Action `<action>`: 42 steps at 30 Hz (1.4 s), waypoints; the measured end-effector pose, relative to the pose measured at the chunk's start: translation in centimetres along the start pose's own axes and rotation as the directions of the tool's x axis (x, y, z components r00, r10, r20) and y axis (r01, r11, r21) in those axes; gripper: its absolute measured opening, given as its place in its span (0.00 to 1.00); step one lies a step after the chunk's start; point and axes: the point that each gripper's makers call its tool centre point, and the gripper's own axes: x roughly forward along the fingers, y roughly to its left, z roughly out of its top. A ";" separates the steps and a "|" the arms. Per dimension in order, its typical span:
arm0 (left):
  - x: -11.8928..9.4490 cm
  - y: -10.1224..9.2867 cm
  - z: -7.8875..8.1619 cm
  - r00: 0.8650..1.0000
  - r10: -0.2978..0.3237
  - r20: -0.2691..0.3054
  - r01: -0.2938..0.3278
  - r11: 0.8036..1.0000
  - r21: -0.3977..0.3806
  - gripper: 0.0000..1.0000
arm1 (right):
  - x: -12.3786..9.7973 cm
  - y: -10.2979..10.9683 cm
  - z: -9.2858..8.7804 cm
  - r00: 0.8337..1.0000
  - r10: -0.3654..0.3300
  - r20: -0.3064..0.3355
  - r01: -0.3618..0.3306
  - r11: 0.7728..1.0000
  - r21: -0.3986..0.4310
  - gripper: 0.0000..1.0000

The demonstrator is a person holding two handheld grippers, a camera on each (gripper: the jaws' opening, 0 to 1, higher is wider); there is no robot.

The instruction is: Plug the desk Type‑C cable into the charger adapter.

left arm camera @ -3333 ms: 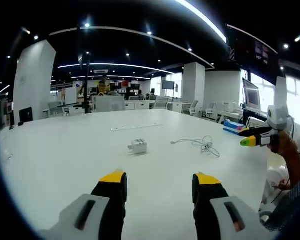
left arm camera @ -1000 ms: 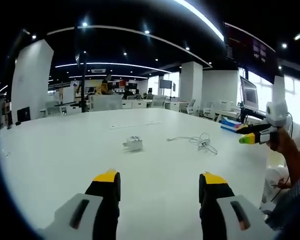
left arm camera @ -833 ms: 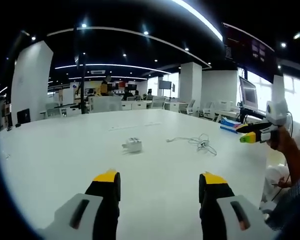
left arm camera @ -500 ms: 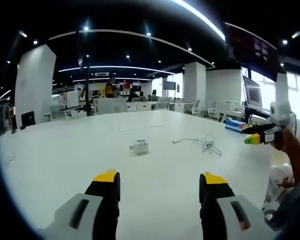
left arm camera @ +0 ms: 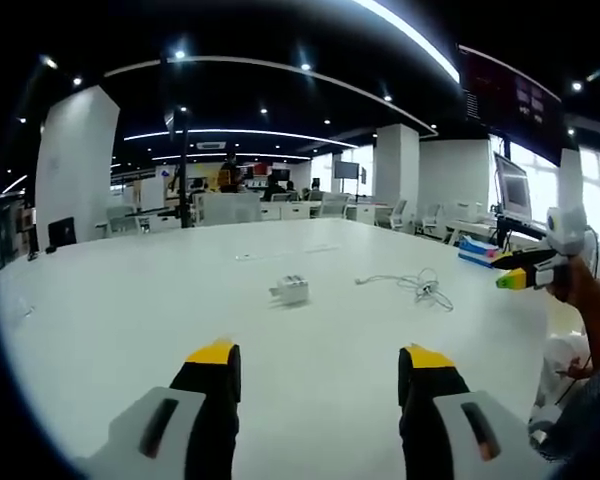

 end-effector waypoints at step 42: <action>0.3 -0.5 1.0 0.999 -0.042 0.006 0.042 0.999 -0.016 0.64 | -2.4 0.1 -0.7 0.999 -0.051 0.005 0.051 0.998 0.024 0.47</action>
